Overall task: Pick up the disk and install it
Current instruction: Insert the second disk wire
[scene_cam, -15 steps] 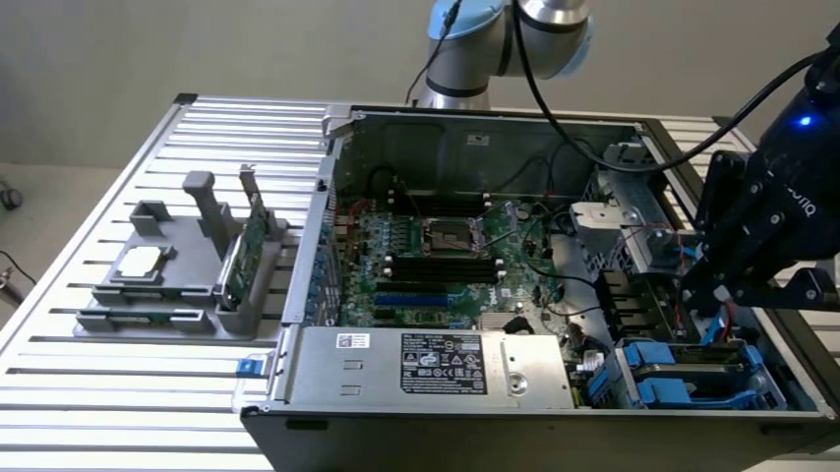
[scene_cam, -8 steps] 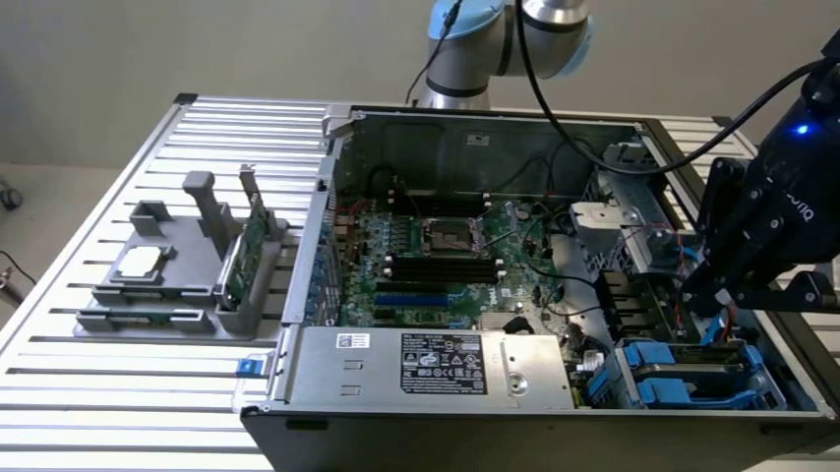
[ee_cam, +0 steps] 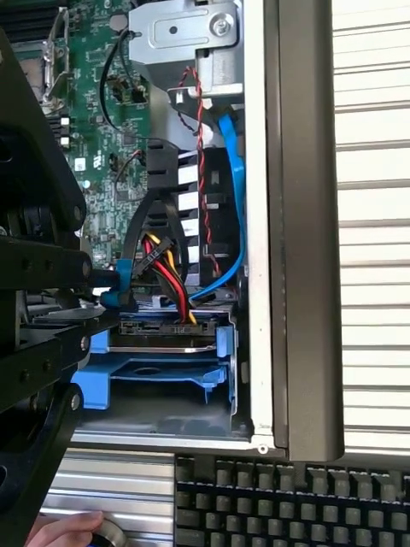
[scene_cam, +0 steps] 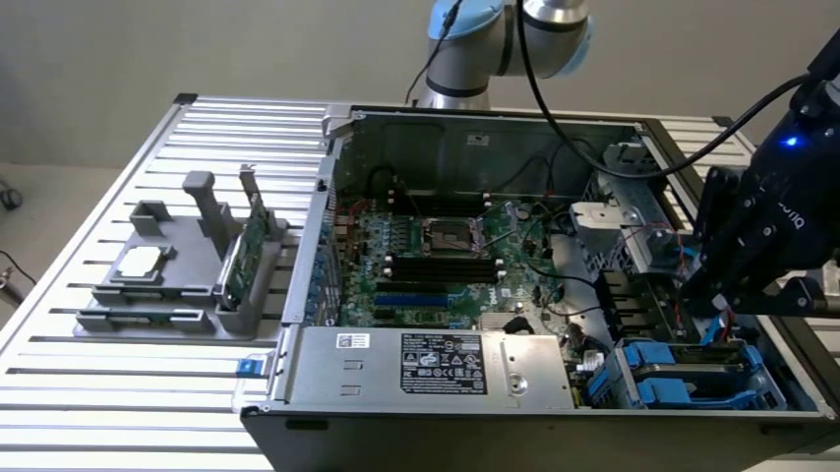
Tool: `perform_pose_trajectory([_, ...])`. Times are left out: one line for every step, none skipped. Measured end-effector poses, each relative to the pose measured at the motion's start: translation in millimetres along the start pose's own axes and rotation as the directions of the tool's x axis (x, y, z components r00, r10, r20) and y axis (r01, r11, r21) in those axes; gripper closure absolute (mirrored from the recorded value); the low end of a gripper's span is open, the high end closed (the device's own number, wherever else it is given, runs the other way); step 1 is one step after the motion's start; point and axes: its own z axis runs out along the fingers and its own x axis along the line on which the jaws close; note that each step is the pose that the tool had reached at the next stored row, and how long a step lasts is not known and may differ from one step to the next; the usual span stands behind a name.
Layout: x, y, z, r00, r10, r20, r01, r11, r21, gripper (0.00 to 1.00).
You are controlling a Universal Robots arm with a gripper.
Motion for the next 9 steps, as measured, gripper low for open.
perform_pose_trajectory([0.6,0.3,0.7,1.0,0.0,0.002,0.0,1.0,-0.0001,0.75])
perform_pose_trajectory([1.3,0.6,1.2,1.0,0.0,0.0046,0.0,1.0,-0.0002,0.75])
perform_pose_trajectory([1.8,0.8,1.6,1.0,0.0,0.0069,0.0,1.0,-0.0003,0.83])
perform_pose_trajectory([2.2,1.0,1.9,1.0,0.0,0.0087,0.0,1.0,-0.0003,0.83])
perform_pose_trajectory([2.4,1.1,2.3,0.9999,0.0,0.0102,0.0,1.0,-0.0004,0.84])
perform_pose_trajectory([2.5,1.2,2.7,0.9999,0.0,0.0109,0.0,1.0,-0.0004,0.84])
perform_pose_trajectory([2.5,1.2,3.1,0.9999,0.0,0.0114,0.0,1.0,-0.0004,0.84])
perform_pose_trajectory([2.5,1.2,3.6,0.9999,0.0,0.0115,0.0,1.0,-0.0004,0.84])
perform_pose_trajectory([2.5,1.2,4.0,0.9999,0.0,0.0116,0.0,1.0,-0.0004,0.84])
